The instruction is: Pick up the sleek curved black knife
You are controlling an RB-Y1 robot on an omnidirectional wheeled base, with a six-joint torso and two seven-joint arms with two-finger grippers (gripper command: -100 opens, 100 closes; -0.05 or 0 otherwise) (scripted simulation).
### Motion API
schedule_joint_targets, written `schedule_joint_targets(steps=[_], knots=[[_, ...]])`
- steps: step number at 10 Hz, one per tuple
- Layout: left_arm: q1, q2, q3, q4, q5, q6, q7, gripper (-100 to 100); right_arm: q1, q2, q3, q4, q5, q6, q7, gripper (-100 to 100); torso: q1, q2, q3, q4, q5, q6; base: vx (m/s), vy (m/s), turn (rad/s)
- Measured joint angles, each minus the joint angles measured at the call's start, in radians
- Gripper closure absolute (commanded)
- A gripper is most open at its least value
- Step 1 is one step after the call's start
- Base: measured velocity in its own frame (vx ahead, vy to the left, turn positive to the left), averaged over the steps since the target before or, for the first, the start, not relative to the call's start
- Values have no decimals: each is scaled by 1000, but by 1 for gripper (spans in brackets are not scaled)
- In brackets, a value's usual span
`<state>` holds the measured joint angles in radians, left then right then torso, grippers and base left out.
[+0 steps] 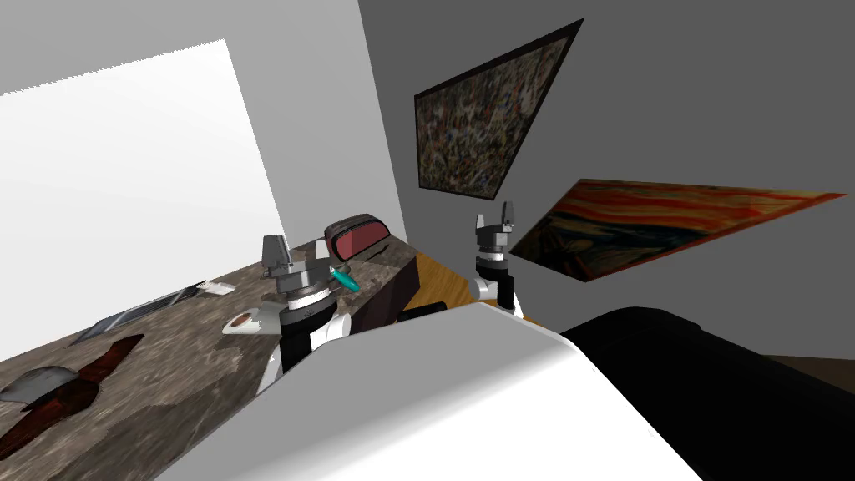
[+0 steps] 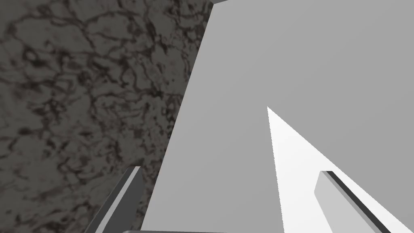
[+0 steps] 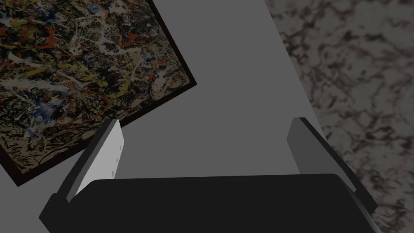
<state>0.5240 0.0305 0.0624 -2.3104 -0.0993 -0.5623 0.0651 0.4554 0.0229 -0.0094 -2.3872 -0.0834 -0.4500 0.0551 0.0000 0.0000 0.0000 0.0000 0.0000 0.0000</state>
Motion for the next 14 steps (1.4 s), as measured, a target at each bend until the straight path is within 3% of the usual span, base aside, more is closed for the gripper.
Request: schedule_joint_targets(steps=[2, 8, 12, 14], knots=[[0, 43, 19, 15, 27, 36, 15, -100, 0, 0, 0, 0, 0, 0, 0, 0, -8, 4, 2, 1, -2, 0, -50, -125, -46], [-18, 123, 86, 49, 113, 182, 69, -100, 0, 0, 0, 0, 0, 0, 0, 0, -5, -1, -1, 0, -1, 0, 12, -75, -60], [-10, 169, 138, 70, 180, 277, 113, -100, 0, 0, 0, 0, 0, 0, 0, 0, -5, -2, -1, 0, -1, 0, 23, -72, -62], [-17, 175, 148, 73, 193, 324, 122, -100, 0, 0, 0, 0, 0, 0, 0, 0, -2, -1, -1, 0, -1, 0, 16, -35, -42]])
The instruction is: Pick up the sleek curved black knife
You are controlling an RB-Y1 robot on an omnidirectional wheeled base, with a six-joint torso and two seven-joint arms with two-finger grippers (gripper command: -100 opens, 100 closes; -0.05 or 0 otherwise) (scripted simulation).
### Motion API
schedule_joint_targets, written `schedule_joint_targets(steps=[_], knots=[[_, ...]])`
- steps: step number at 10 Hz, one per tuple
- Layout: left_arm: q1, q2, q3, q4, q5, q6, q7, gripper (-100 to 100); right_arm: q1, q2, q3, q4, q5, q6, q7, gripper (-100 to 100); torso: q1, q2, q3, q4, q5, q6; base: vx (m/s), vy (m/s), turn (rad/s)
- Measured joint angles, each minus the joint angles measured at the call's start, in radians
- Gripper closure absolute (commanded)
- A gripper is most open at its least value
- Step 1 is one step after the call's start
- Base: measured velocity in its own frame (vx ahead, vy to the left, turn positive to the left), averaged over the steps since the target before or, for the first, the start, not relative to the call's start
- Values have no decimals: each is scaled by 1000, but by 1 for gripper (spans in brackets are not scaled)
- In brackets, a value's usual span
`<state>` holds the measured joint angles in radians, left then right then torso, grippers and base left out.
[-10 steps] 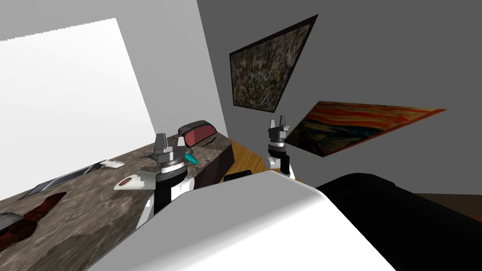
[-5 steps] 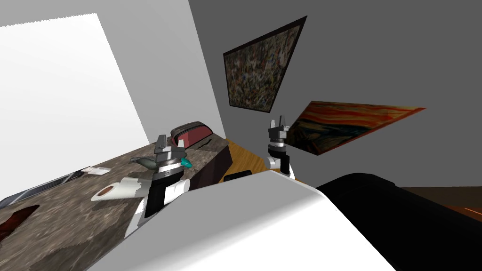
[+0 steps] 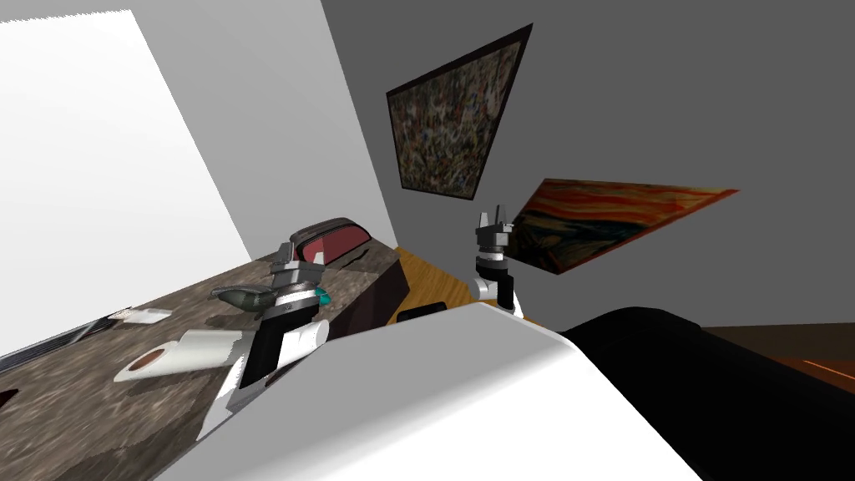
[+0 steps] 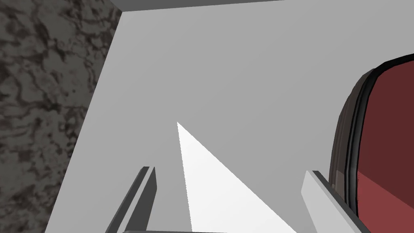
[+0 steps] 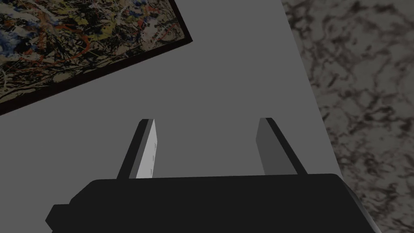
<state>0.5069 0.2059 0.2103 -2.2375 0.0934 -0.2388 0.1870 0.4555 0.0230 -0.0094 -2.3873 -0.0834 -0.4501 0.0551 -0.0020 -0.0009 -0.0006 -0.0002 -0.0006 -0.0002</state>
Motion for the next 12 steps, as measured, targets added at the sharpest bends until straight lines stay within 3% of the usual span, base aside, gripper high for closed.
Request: schedule_joint_targets(steps=[5, 7, 10, 12], knots=[[1, 54, 73, 26, 94, 136, 57, -100, 0, 0, 0, 0, 0, 0, 0, 0, -3, -1, -1, 0, -1, 0, 33, -70, -67], [0, 59, 83, 29, 109, 184, 68, -100, 0, 0, 0, 0, 0, 0, 0, 0, 1, 0, 0, 0, 0, 0, 21, -32, -50], [-1, 94, 134, 47, 173, 271, 104, -100, 0, 0, 0, 0, 0, 0, 0, 0, -2, -1, -1, 0, 0, 0, 38, -60, -79], [0, 101, 145, 56, 190, 315, 115, -100, 0, 0, 0, 0, 0, 0, 0, 0, 1, 0, 0, 0, 0, 0, 34, -27, -52]])
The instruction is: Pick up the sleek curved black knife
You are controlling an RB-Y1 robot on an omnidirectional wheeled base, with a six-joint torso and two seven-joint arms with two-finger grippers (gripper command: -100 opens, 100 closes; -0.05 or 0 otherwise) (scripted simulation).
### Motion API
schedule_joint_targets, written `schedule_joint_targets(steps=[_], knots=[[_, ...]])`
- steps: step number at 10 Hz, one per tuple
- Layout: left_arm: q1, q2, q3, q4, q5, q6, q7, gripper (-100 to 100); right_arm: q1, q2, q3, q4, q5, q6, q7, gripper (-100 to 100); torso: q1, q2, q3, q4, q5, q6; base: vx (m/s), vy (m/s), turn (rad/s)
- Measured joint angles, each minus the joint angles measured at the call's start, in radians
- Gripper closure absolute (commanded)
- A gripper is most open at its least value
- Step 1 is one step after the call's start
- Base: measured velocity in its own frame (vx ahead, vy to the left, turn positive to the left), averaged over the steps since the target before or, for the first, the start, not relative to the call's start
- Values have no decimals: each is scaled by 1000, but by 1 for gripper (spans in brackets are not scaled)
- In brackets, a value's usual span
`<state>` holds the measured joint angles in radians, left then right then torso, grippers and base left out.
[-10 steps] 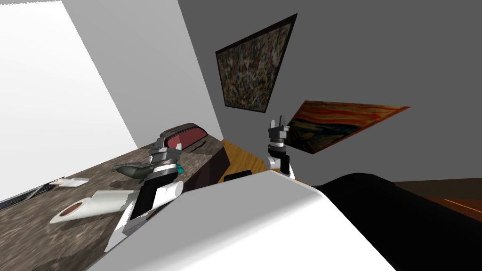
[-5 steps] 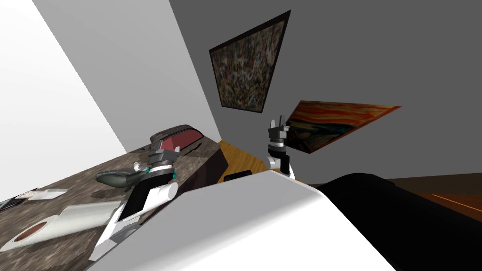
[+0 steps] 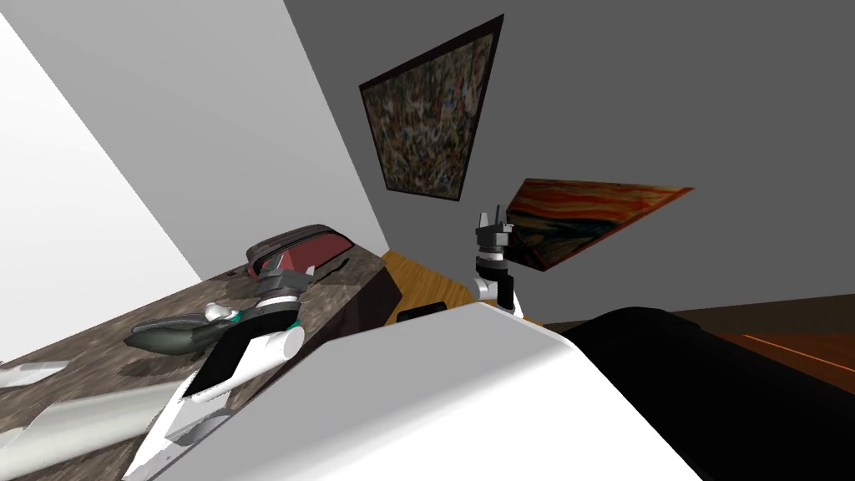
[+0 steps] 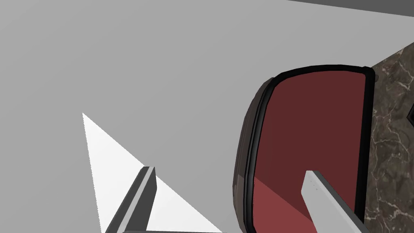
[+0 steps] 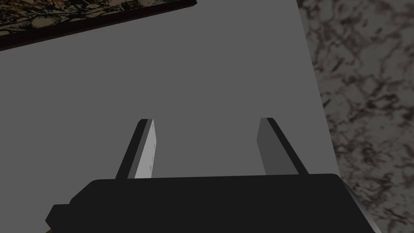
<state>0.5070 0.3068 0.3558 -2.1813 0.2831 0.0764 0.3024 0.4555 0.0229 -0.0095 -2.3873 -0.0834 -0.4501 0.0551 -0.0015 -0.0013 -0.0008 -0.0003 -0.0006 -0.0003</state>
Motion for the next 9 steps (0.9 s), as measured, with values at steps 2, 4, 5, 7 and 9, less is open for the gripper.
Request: schedule_joint_targets(steps=[2, 4, 5, 7, 9], knots=[[-4, 13, 23, 19, 33, 43, 16, -100, 0, 0, 0, 0, 0, 0, 0, 0, -1, -1, -1, 0, 0, 0, 30, -33, -31], [-7, 22, 47, 16, 58, 99, 29, -100, 0, 0, 0, 0, 0, 0, 0, 0, -1, 0, 0, 0, 0, 0, 33, -46, -89], [2, 36, 60, 20, 78, 124, 41, -100, 0, 0, 0, 0, 0, 0, 0, 0, -1, 0, 0, 0, 0, 0, 17, -12, -2], [-4, 49, 80, 37, 103, 165, 54, -100, 0, 0, 0, 0, 0, 0, 0, 0, -1, 0, 0, 0, 0, 0, 38, -39, -100], [-2, 54, 96, 36, 120, 217, 66, -100, 0, 0, 0, 0, 0, 0, 0, 0, 0, 0, 0, 0, 0, 0, 28, -17, -74]])
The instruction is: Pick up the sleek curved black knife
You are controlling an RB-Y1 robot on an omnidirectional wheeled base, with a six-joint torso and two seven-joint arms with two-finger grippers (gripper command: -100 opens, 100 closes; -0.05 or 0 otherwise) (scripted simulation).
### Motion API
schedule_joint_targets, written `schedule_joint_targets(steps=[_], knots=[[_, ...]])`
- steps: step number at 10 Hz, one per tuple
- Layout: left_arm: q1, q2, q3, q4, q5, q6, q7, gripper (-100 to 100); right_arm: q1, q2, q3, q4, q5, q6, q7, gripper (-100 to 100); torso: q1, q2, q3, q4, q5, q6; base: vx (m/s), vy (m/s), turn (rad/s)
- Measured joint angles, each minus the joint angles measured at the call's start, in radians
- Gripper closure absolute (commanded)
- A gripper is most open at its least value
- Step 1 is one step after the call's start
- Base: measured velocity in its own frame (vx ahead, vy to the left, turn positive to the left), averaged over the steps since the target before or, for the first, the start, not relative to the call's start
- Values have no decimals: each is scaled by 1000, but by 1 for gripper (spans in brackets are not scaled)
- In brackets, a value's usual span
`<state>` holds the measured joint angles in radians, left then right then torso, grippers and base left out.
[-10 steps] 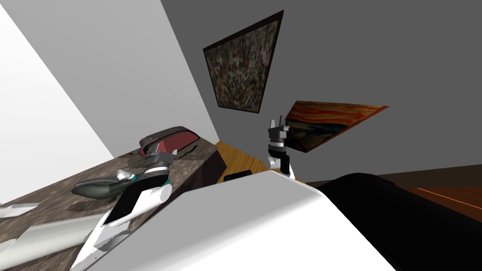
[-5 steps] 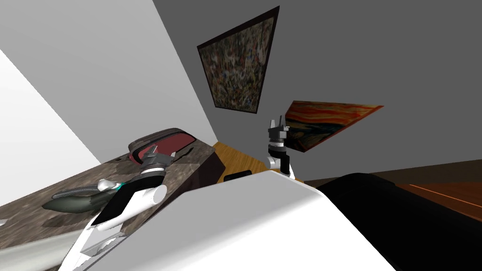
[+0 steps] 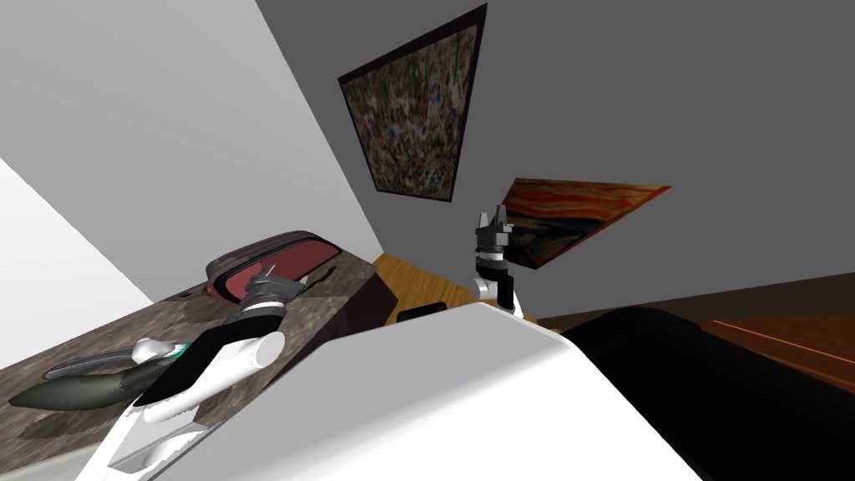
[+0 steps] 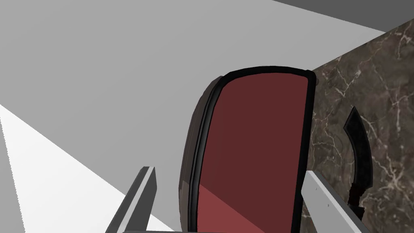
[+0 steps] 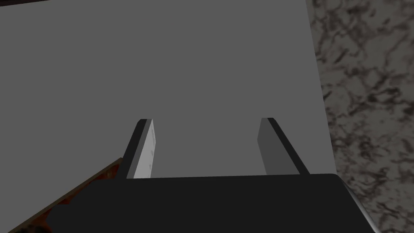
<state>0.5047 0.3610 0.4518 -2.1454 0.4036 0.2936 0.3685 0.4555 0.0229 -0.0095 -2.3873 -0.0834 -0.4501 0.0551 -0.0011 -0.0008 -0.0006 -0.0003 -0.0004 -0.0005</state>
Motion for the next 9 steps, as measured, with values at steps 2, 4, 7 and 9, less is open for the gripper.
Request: schedule_joint_targets(steps=[2, 4, 7, 9], knots=[[-2, 12, 29, 9, 33, 60, 17, -100, 0, 0, 0, 0, 0, 0, 0, 0, 0, -1, 0, 0, 0, 0, 45, -26, -101], [0, 32, 59, 34, 76, 111, 36, -100, 0, 0, 0, 0, 0, 0, 0, 0, 0, -2, -1, 0, 0, 0, 38, -19, -32], [1, 55, 96, 50, 121, 190, 57, -100, 0, 0, 0, 0, 0, 0, 0, 0, 0, 0, 0, 0, 0, 0, 28, -14, -75], [-1, 64, 117, 64, 145, 243, 66, -100, 0, 0, 0, 0, 0, 0, 0, 0, 0, -1, 0, 0, 0, 0, 39, -12, -116]])
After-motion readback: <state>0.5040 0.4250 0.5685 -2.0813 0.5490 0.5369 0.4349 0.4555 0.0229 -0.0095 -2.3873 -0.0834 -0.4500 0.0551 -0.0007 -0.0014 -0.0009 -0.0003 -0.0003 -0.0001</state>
